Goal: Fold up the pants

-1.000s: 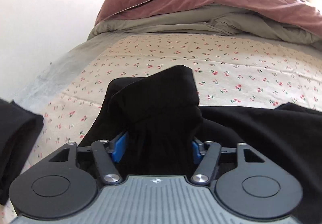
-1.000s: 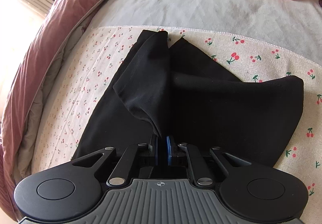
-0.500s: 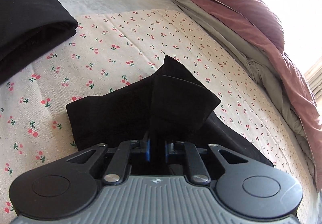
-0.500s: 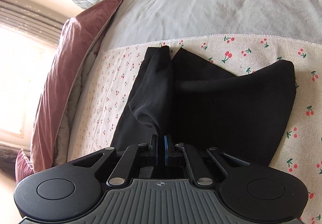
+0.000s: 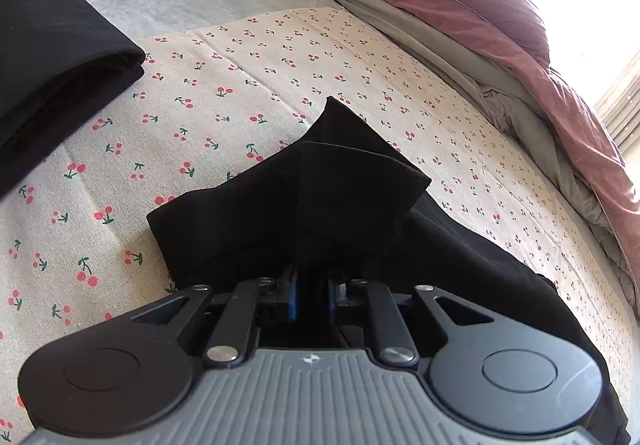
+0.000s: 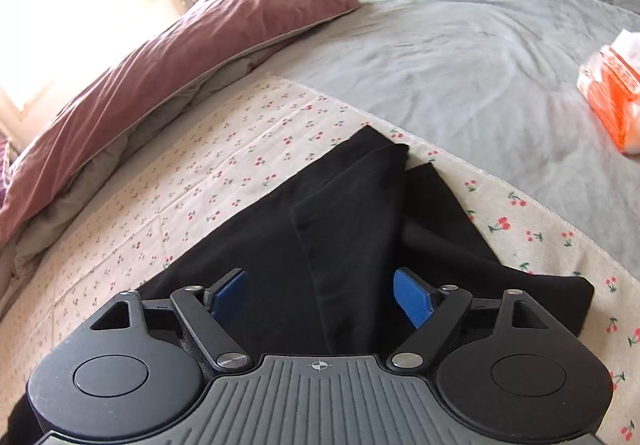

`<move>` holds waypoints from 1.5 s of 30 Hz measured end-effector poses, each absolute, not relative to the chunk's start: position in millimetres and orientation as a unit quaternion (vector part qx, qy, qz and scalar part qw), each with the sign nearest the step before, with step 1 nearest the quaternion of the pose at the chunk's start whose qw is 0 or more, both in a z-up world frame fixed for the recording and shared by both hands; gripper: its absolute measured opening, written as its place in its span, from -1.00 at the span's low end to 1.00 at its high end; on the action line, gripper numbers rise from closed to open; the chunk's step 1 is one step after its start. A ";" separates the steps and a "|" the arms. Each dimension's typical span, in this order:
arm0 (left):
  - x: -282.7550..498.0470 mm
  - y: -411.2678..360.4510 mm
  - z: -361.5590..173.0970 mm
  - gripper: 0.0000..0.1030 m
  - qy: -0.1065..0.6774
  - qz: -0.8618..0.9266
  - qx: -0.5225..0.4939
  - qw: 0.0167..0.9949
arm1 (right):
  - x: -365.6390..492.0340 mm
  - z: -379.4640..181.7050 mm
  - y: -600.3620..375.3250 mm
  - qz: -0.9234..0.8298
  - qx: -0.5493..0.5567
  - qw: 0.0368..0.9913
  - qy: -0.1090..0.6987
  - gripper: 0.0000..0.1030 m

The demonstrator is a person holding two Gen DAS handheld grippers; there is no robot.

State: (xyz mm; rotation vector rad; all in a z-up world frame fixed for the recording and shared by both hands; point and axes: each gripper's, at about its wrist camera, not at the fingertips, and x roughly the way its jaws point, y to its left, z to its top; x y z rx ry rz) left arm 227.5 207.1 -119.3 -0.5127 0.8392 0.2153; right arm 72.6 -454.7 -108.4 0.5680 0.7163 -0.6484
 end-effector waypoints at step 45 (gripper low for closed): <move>221.2 225.3 -112.8 -0.86 0.403 0.120 -0.247 0.873 | -79.5 -133.4 -511.9 -0.390 0.589 0.685 0.176 -1.00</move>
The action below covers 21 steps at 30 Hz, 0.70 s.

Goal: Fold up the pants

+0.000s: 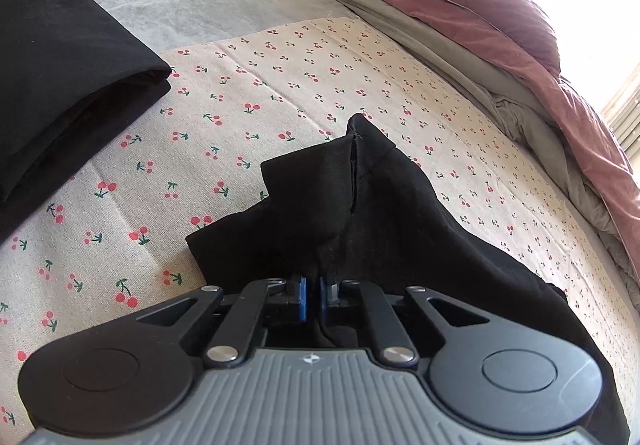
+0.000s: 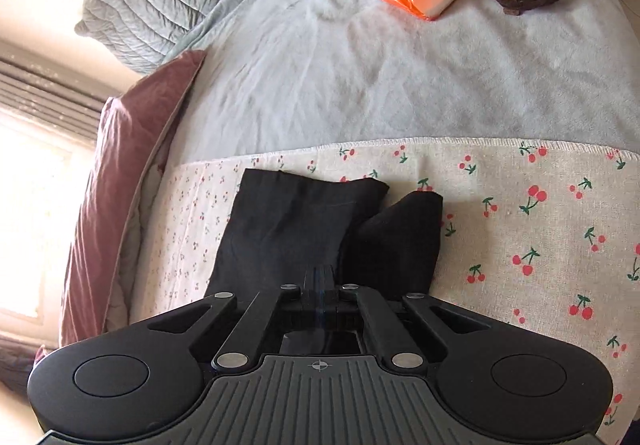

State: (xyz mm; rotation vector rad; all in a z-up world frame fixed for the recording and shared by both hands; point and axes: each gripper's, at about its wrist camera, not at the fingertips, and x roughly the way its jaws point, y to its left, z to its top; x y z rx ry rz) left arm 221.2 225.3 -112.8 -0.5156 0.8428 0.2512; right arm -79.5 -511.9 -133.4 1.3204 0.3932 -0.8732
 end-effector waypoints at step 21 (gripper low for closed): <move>223.3 226.3 -113.4 -0.92 0.403 0.108 -0.269 0.868 | -48.9 -120.3 -527.4 -0.372 0.525 0.742 0.190 -0.94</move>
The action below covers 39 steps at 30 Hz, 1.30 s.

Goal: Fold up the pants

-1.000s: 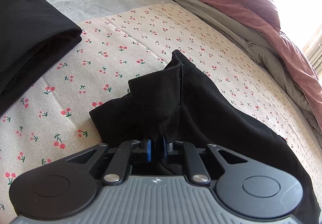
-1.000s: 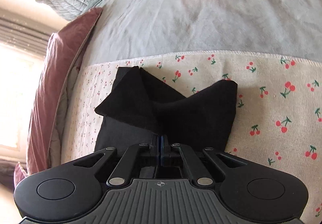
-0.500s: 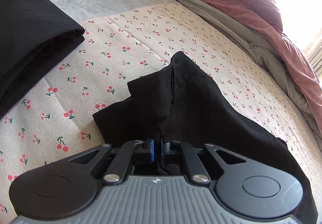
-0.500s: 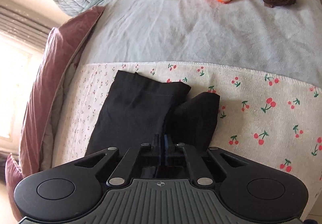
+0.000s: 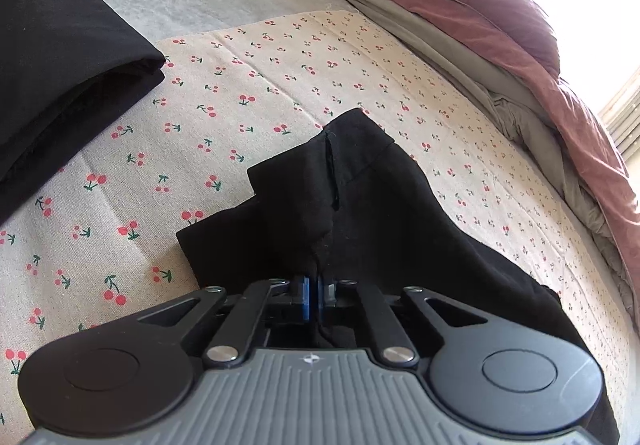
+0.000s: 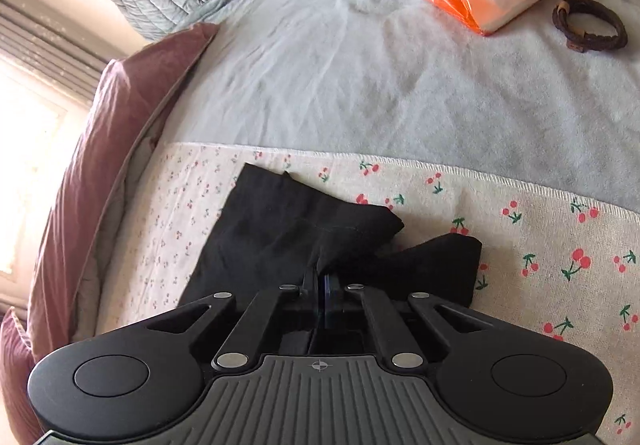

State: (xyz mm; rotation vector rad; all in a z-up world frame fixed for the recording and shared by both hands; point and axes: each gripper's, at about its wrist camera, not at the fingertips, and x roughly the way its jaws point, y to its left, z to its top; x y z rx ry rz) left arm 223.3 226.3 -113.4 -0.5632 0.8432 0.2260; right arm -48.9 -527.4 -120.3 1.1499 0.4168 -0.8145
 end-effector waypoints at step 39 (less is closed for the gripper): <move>206.1 271.5 -97.5 0.44 0.398 0.147 -0.324 0.845 | -24.1 -89.0 -487.3 -0.459 0.295 0.783 0.299 -0.63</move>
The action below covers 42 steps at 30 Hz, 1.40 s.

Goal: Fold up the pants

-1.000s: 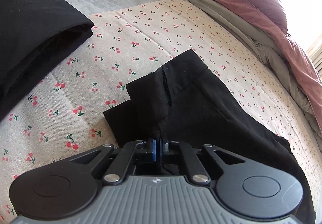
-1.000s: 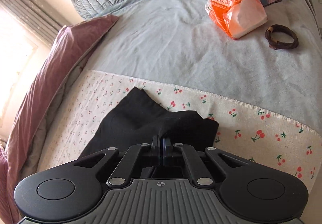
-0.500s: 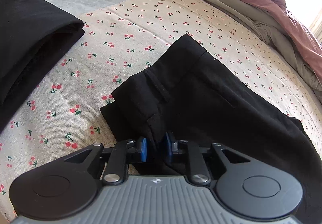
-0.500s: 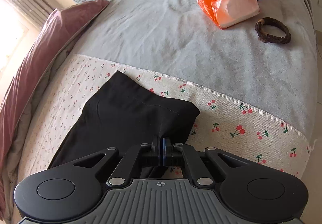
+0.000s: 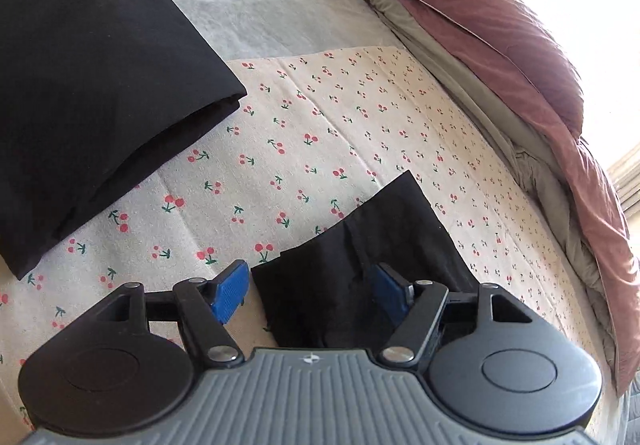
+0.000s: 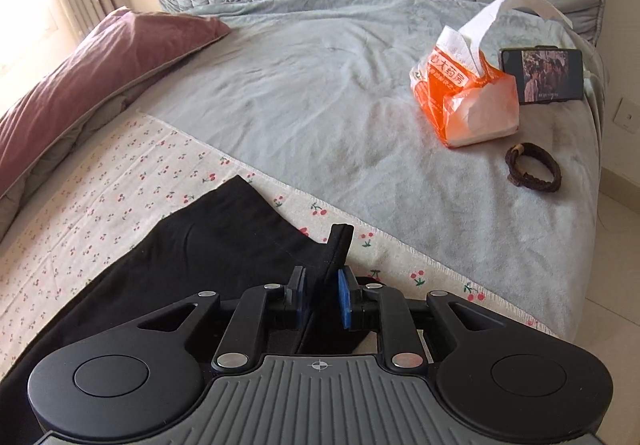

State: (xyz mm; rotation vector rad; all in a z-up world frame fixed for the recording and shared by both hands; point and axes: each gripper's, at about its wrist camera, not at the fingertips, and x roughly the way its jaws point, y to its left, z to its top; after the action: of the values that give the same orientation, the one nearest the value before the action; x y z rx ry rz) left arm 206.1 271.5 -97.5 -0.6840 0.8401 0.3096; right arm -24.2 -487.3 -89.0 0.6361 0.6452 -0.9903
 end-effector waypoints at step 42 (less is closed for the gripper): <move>284.5 112.1 -123.1 0.11 0.490 -0.011 -0.215 0.845 | 261.3 -109.8 -197.5 0.074 0.046 0.920 0.382 -0.27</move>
State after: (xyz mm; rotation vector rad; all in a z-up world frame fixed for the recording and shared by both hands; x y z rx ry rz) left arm 284.5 112.1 -123.1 -0.4542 1.0343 -0.0236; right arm 261.3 -197.5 -109.8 0.0953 0.7840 0.1530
